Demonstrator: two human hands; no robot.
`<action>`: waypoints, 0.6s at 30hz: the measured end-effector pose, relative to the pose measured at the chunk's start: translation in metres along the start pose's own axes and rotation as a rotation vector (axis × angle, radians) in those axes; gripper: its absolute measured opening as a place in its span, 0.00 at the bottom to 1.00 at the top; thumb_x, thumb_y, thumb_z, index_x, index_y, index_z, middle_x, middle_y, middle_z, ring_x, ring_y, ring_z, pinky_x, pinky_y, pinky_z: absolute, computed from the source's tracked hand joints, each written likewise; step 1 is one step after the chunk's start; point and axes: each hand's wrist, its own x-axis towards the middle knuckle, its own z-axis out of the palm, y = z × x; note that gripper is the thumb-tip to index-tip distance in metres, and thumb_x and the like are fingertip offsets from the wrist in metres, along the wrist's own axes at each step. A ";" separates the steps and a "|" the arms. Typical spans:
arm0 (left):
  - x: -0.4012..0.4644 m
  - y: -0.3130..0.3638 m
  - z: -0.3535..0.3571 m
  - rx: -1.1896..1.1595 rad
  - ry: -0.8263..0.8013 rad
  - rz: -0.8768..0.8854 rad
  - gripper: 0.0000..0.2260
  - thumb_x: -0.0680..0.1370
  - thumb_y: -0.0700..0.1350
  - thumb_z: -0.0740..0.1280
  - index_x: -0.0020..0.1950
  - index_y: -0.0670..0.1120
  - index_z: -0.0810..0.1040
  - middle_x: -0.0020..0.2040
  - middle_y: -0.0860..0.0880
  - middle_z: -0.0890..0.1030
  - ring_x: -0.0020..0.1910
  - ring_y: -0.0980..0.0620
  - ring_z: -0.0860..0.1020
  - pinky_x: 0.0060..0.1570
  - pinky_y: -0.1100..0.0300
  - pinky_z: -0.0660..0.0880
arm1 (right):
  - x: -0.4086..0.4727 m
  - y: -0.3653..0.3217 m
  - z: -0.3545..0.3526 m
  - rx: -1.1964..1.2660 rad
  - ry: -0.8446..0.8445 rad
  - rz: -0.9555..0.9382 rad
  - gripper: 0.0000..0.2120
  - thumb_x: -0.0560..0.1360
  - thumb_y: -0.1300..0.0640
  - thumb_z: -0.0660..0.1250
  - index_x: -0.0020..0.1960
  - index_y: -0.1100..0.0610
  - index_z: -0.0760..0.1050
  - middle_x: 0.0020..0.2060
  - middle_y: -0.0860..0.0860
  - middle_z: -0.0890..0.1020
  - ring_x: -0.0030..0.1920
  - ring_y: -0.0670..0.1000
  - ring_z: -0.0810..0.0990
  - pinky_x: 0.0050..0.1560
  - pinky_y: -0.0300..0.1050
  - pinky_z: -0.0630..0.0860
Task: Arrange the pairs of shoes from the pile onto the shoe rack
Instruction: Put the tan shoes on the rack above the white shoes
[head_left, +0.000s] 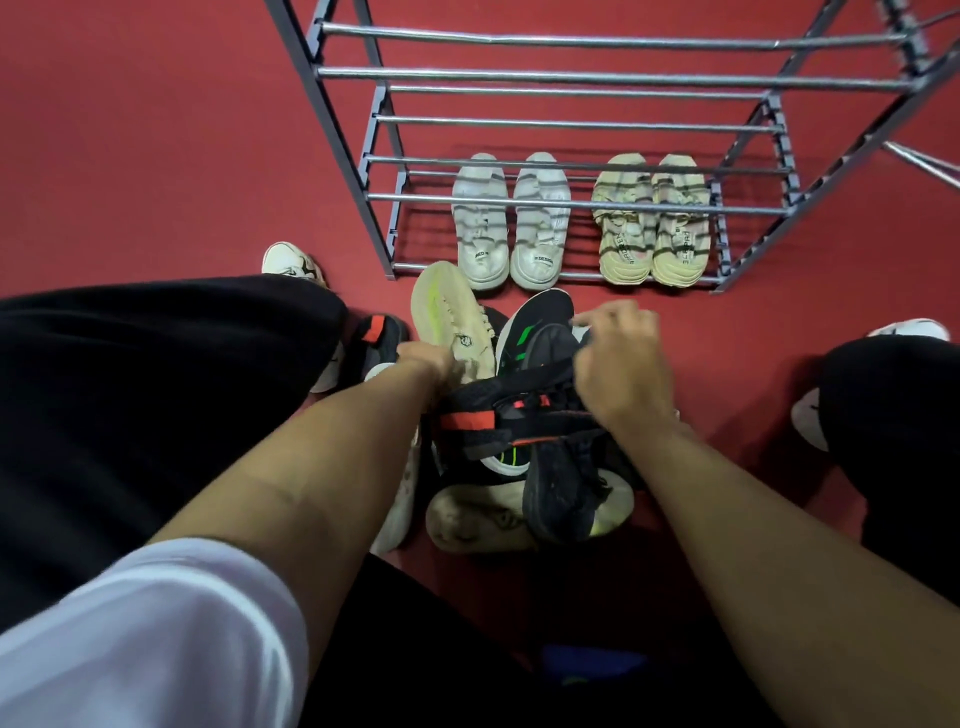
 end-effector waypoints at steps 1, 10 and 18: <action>-0.010 0.007 -0.007 -0.025 -0.029 -0.013 0.08 0.73 0.44 0.63 0.51 0.46 0.73 0.48 0.41 0.81 0.42 0.46 0.78 0.45 0.55 0.78 | -0.001 -0.013 0.003 0.015 -0.053 -0.138 0.15 0.72 0.59 0.59 0.54 0.54 0.80 0.53 0.54 0.78 0.54 0.58 0.74 0.49 0.51 0.77; -0.113 0.041 -0.099 -0.158 -0.151 0.018 0.10 0.78 0.37 0.54 0.54 0.39 0.73 0.53 0.40 0.77 0.52 0.42 0.78 0.55 0.42 0.77 | -0.055 -0.080 0.025 -0.166 -0.619 -0.720 0.16 0.76 0.53 0.56 0.54 0.50 0.81 0.51 0.51 0.83 0.51 0.58 0.82 0.47 0.52 0.77; -0.138 0.010 -0.098 -0.290 -0.316 0.030 0.14 0.79 0.35 0.53 0.62 0.39 0.72 0.53 0.41 0.75 0.48 0.43 0.75 0.48 0.41 0.75 | -0.104 -0.100 0.080 -0.321 -0.873 -0.749 0.13 0.78 0.56 0.60 0.60 0.59 0.75 0.58 0.57 0.80 0.59 0.59 0.78 0.56 0.50 0.74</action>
